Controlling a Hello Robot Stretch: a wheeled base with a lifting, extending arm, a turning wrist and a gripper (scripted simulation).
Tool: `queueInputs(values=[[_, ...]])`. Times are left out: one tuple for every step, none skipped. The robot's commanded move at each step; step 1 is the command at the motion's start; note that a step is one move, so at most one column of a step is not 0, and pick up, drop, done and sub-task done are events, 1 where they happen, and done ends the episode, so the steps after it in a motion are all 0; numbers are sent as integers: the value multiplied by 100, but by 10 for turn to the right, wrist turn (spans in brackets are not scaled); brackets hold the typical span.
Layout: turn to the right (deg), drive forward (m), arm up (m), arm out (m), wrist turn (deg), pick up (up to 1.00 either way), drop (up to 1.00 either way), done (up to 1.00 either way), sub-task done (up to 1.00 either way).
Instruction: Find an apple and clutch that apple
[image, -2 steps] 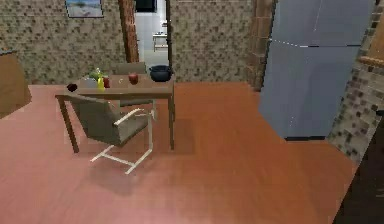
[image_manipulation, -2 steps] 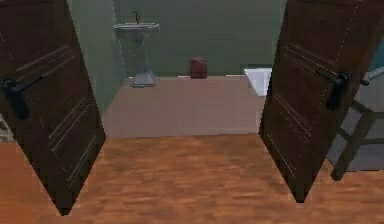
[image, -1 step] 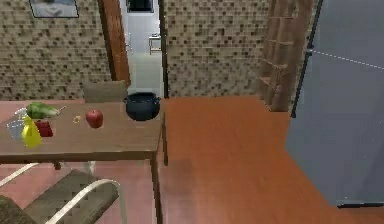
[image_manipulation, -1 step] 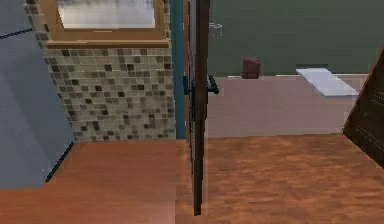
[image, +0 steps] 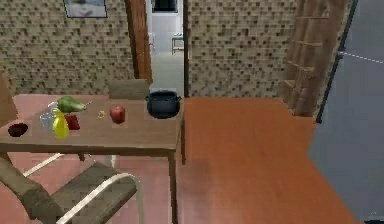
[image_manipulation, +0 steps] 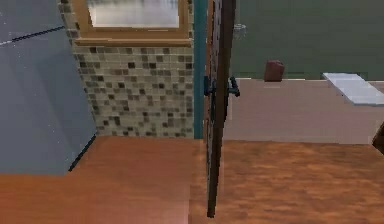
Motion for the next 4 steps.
queueInputs(values=[[0, 30, 0, 0, 0, 0, 0, 0, 0], [-450, 0, 0, 0, 0, 0, 0, 0, 0], [-450, 0, 0, 0, 0, 0, 0, 0, 0], [-240, 0, 0, 0, 0, 0, 0, 0, 0]])
